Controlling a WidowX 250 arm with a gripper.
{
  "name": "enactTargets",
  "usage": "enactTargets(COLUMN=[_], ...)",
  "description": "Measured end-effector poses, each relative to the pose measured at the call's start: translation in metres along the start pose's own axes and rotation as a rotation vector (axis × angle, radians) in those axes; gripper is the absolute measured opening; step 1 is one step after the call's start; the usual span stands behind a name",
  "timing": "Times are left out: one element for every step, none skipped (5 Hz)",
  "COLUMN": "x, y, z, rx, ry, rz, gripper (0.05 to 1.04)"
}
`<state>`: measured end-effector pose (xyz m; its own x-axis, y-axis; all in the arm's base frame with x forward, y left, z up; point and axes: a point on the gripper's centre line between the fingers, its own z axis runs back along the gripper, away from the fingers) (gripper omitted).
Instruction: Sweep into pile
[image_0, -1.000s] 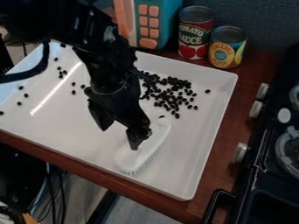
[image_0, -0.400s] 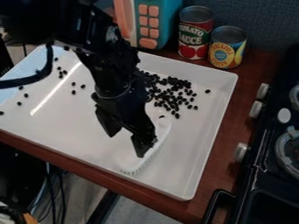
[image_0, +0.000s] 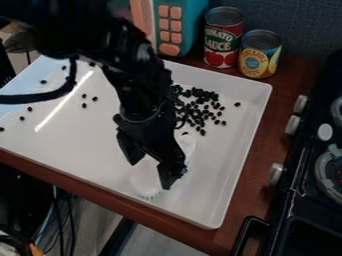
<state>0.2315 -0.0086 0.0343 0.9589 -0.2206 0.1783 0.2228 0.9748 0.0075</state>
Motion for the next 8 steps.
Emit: enactTargets(x=[0.004,0.005,0.006,0.007,0.014,0.020,0.027,0.032], y=[0.004,0.008,0.010,0.006,-0.001,-0.018,-0.029,-0.026], z=[-0.008,-0.014,-0.014,-0.013,-0.011,-0.006,-0.004,-0.015], rx=[0.041,0.055,0.059,0.032,-0.019,-0.083,-0.082,-0.069], ry=[0.032,0.065,0.062,0.065,0.081,0.088,0.067,0.073], rz=[0.010,0.012,0.009,0.002,-0.038,-0.200,-0.400,-0.439], gripper=[0.946,0.741,0.740,0.740,0.740,0.740,0.740,0.740])
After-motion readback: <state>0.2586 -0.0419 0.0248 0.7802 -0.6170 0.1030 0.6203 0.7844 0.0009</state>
